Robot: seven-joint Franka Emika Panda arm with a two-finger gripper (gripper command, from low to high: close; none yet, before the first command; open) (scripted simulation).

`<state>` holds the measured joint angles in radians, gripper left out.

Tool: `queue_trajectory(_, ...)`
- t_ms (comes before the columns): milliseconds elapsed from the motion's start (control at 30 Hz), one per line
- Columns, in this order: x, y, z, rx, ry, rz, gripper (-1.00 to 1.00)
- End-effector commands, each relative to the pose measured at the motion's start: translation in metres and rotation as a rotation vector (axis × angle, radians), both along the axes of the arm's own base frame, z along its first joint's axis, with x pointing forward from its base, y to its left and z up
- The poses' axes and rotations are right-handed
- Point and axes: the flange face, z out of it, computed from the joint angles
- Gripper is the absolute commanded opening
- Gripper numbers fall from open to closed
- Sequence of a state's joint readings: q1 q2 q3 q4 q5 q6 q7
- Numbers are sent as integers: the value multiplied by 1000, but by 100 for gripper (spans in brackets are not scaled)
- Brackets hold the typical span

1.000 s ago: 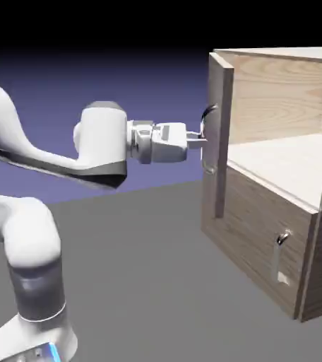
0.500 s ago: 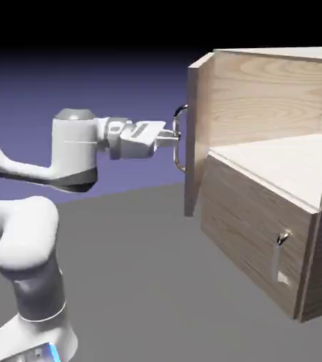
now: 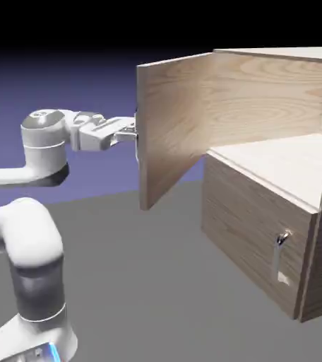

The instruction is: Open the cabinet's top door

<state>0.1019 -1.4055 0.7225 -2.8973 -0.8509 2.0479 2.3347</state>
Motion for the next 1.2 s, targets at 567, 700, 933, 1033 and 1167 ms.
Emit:
queue_trajectory(567,-46,182,0,1,0,-383,-100)
queue_trajectory(700,-46,217,0,1,0,-454,-100)
queue_trajectory(933,-42,272,0,1,0,-566,-100)
queue_trajectory(1033,-39,293,0,1,0,-610,-100)
queue_trajectory(1167,-34,319,0,1,0,-663,-100)
